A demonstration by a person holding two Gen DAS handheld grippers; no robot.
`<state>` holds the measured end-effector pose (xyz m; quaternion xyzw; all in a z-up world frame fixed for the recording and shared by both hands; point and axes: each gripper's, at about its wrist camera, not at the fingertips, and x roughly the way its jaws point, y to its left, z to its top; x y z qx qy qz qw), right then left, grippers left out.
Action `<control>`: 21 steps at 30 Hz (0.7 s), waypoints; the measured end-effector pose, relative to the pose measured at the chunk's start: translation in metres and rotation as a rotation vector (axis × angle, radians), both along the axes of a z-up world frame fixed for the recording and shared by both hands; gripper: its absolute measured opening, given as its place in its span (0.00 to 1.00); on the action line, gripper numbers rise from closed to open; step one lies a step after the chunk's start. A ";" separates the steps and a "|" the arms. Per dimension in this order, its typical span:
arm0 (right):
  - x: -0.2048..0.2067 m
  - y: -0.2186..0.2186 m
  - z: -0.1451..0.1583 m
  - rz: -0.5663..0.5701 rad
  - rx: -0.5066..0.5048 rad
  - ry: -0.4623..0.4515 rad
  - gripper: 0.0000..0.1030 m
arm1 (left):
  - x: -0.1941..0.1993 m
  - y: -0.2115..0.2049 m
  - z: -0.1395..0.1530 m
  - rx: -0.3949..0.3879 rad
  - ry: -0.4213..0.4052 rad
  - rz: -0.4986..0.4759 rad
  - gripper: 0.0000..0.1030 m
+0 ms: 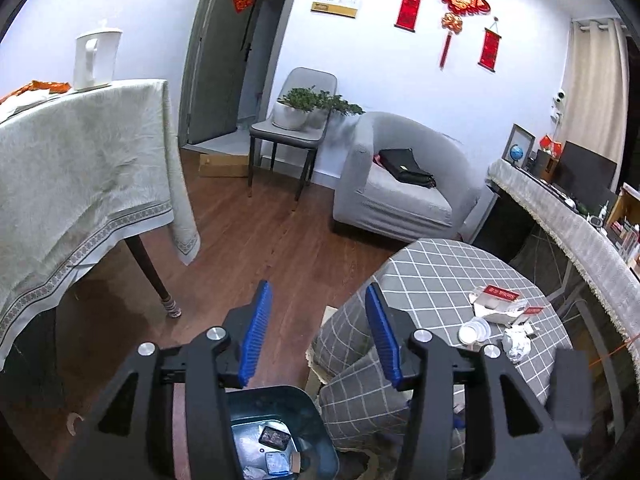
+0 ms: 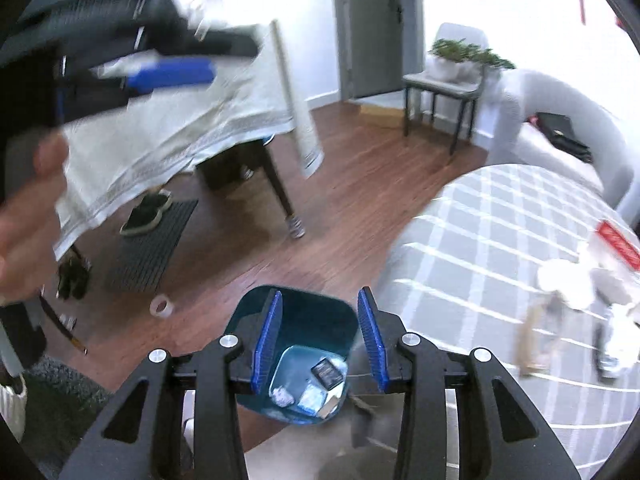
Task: Collect trash
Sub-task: 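Move both open tools back over the table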
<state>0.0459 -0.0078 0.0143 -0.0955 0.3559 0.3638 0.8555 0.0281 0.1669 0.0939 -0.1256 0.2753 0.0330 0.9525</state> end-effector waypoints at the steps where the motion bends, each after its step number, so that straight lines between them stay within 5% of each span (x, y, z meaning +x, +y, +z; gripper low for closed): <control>1: 0.002 -0.007 0.003 -0.017 0.003 -0.012 0.39 | 0.001 -0.004 0.000 0.003 0.001 -0.006 0.50; 21: 0.023 -0.140 0.004 -0.297 0.059 -0.042 0.39 | 0.032 -0.107 -0.038 0.051 0.099 -0.204 0.59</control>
